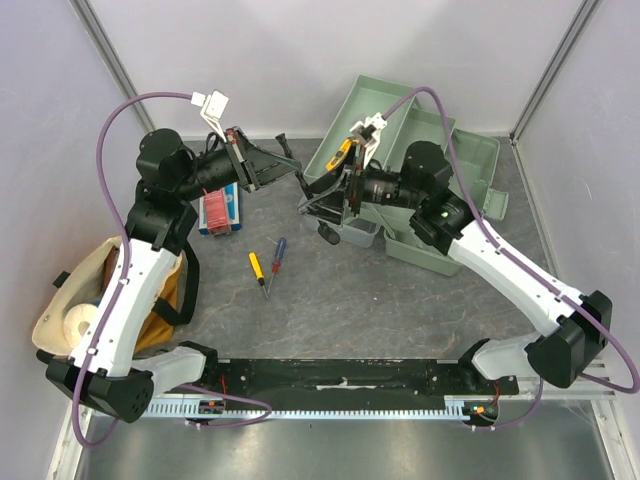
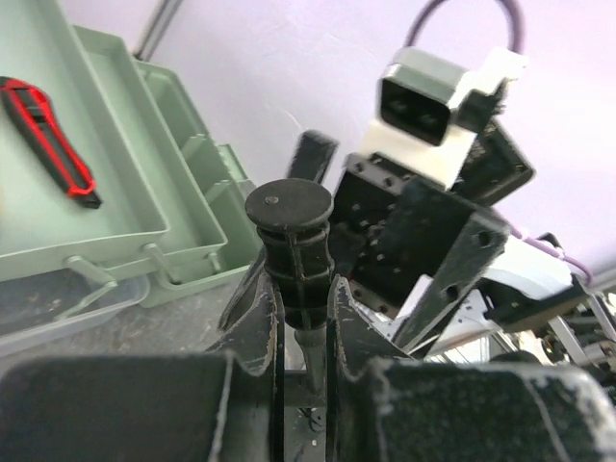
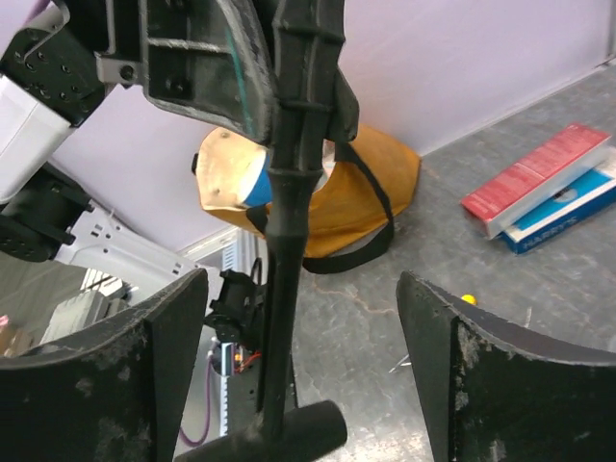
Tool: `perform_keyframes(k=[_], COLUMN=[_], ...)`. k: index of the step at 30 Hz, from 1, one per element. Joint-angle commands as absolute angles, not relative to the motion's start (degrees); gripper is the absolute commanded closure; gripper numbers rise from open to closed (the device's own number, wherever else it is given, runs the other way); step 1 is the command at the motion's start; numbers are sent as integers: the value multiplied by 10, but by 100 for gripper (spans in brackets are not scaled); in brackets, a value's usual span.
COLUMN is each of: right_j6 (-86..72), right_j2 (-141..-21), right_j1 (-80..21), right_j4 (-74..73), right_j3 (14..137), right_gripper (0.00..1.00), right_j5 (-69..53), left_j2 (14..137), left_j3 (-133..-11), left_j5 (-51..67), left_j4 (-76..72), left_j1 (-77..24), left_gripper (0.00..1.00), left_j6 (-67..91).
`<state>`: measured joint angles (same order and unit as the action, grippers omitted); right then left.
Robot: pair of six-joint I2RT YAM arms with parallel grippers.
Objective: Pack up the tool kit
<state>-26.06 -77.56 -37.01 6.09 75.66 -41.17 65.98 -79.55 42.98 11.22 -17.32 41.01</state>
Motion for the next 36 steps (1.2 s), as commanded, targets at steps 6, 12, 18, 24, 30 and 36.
perform_keyframes(k=[6,12,18,24,30,36], right_j6=[-293,-281,-267,-259,-238,-263], right_j2=[-792,-734,-644,-630,-620,-657], right_j1=[-398,-396,-377,-272,-184,-156], right_j4=[86,1,-160,-339,-350,-305], right_j3=[741,720,722,769,735,657], right_gripper=[83,100,100,100,100,100], right_j5=[-376,-211,68,249,290,260], left_j2=[657,643,610,565,584,610], left_j3=[-793,-784,-778,-744,-729,-747], left_j5=[494,475,368,297,301,310], left_j4=[18,51,196,244,255,276], left_j1=[-186,-186,-187,-195,-197,-200], left_gripper=[98,63,21,21,21,23], left_j6=[468,463,431,453,457,423])
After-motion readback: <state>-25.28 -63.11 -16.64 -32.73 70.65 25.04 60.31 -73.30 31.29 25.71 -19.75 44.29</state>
